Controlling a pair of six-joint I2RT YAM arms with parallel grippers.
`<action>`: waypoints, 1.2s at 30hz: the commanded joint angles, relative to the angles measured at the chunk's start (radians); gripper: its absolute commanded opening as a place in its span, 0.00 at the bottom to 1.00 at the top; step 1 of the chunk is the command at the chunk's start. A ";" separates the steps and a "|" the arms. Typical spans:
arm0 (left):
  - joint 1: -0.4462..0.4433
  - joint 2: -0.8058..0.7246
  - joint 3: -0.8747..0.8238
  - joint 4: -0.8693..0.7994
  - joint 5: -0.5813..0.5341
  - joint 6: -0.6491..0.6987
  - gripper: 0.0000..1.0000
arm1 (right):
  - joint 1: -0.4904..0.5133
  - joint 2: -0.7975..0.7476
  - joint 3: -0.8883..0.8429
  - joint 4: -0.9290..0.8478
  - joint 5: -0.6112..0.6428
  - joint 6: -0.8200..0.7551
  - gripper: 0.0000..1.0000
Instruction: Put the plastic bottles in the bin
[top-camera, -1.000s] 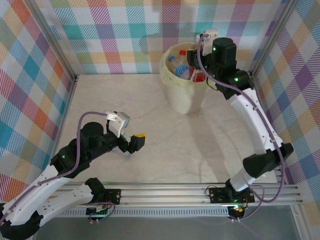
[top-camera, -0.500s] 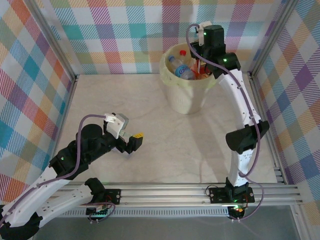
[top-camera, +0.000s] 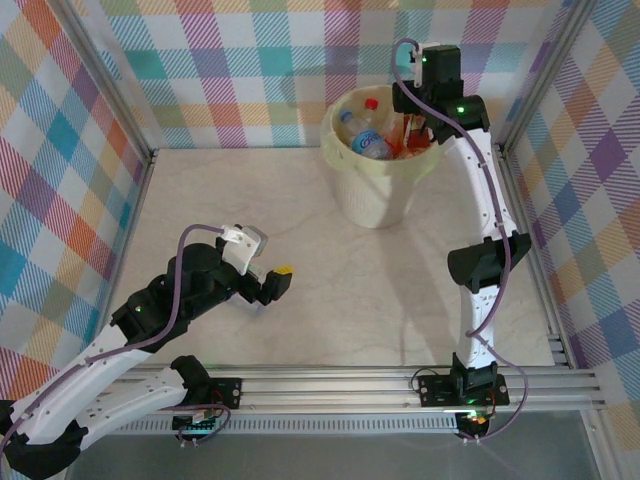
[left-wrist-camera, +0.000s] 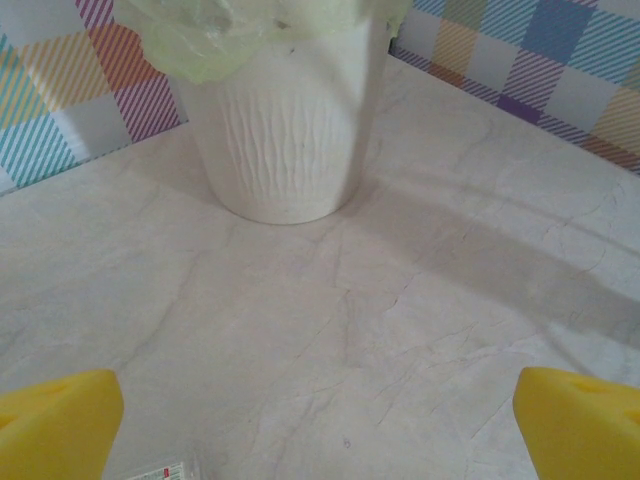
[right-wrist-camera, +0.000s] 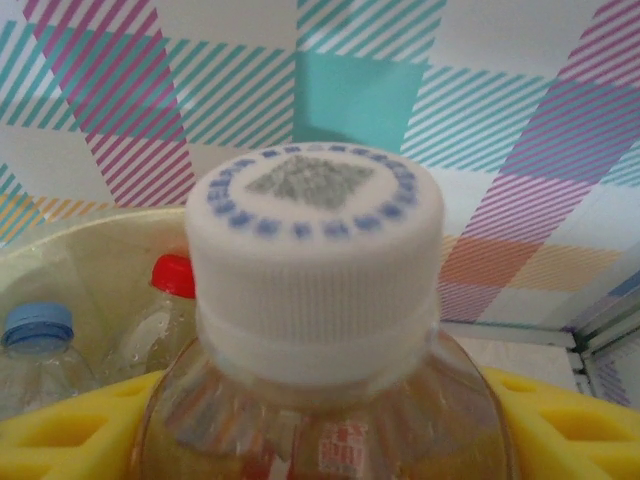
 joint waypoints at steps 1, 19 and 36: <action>-0.012 0.000 -0.005 0.009 -0.016 -0.013 1.00 | -0.016 0.017 0.003 -0.062 -0.049 0.052 0.78; -0.011 -0.005 0.029 -0.100 -0.202 -0.189 1.00 | -0.023 -0.082 -0.063 -0.043 -0.126 0.070 0.91; 0.051 0.047 0.007 -0.390 -0.305 -0.627 0.95 | -0.023 -0.468 -0.586 0.179 -0.484 0.150 0.92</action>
